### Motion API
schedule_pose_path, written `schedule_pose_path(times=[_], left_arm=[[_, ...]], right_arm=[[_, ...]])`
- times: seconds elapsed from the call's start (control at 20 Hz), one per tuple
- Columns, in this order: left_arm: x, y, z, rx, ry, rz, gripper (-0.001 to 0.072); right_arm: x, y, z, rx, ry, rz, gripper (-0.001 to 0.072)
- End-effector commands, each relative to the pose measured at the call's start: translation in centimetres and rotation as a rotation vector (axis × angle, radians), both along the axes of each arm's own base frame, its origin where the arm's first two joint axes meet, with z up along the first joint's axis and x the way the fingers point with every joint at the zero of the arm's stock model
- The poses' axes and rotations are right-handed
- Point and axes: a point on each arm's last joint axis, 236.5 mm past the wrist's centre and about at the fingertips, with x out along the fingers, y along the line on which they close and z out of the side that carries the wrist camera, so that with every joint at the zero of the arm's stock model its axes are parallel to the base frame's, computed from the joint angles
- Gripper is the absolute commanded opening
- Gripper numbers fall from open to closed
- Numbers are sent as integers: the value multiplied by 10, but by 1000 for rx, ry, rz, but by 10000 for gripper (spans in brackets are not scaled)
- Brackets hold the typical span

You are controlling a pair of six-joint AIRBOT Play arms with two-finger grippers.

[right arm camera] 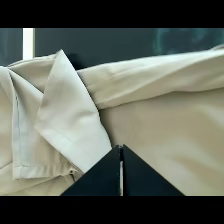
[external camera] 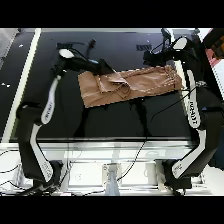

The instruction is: Fold the clothes and pants, and hang the long-sleeved shirts on hangers.

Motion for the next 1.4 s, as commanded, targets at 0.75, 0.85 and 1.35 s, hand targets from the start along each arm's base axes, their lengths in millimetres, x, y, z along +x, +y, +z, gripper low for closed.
schedule_pose_path(times=[0.75,0.85,1.35], left_arm=[[-15,244,-100,798,137,430,707],[-16,225,-126,700,183,479,707],[-17,168,-182,496,265,563,692]], right_arm=[[-17,-86,102,-179,-202,-63,44],[-17,-86,102,-195,-211,-43,44],[-16,-86,103,-201,-223,-33,44]])
